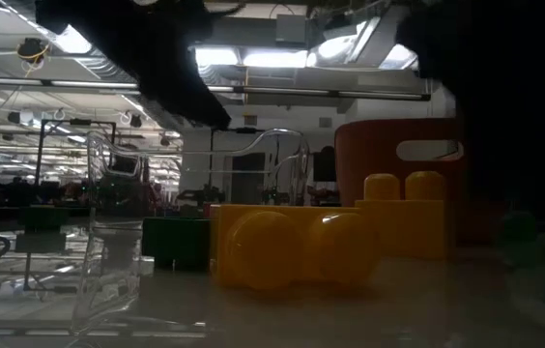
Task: Sort blocks by size
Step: Put the small green game piece into the transparent bin, then put the big red game piece into the orange bin
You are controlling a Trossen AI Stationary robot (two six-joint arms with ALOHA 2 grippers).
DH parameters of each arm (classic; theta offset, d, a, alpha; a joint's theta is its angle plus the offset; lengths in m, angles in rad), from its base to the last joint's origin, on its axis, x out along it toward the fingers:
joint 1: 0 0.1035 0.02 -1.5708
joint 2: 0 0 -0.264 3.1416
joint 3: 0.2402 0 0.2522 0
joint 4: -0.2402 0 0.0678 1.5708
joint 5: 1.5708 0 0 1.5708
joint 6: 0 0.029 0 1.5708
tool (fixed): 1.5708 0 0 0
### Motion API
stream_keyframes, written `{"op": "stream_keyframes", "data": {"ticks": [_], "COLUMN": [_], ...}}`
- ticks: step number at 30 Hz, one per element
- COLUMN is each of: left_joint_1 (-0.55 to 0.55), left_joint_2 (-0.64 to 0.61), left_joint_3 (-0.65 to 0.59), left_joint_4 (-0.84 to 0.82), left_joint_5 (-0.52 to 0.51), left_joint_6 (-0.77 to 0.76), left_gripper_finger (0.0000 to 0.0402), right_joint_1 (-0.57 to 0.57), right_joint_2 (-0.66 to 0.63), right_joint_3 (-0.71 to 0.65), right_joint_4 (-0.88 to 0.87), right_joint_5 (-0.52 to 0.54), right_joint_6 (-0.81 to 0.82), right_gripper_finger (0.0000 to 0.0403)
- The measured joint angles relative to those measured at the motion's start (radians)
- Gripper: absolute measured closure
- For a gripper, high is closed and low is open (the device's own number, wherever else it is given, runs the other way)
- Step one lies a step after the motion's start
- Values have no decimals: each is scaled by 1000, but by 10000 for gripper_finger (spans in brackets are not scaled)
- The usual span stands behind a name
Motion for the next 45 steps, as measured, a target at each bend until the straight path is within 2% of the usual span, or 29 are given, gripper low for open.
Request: {"op": "stream_keyframes", "data": {"ticks": [3, 5, 9, 13, 16, 19, 22, 24, 27, 35, 39, 42, 45], "left_joint_1": [0, 0, -2, -20, -44, -73, -100, -116, -138, -205, -254, -296, -351], "left_joint_2": [-48, -87, -172, -247, -286, -313, -328, -330, -330, -330, -330, -330, -329], "left_joint_3": [0, 0, 0, 0, 0, 0, 0, 0, 0, 0, 0, 0, -1], "left_joint_4": [0, -9, -56, -114, -133, -133, -145, -174, -232, -380, -470, -555, -612], "left_joint_5": [0, 0, 0, 0, 0, 0, 0, 0, 0, 0, 10, 88, 158], "left_joint_6": [0, 6, 20, 20, 18, 17, 18, 18, 18, -9, -107, -187, -188], "left_gripper_finger": [205, 205, 205, 205, 205, 205, 205, 205, 205, 205, 205, 205, 205], "right_joint_1": [0, 0, -6, -60, -136, -231, -314, -363, -425, -538, -559, -559, -556], "right_joint_2": [-1, -3, -3, -5, -5, 1, 5, 4, 4, 9, 9, 9, 9], "right_joint_3": [103, 168, 264, 291, 291, 291, 291, 291, 291, 291, 291, 291, 291], "right_joint_4": [-91, -125, -131, -68, 24, 157, 252, 292, 302, 295, 293, 294, 294], "right_joint_5": [10, 56, 275, 515, 583, 532, 410, 316, 200, 11, -13, -13, -14], "right_joint_6": [-47, -99, -275, -509, -722, -938, -1114, -1165, -1172, -1172, -1172, -1198, -1266], "right_gripper_finger": [300, 305, 308, 299, 299, 302, 298, 288, 272, 246, 245, 245, 245]}}
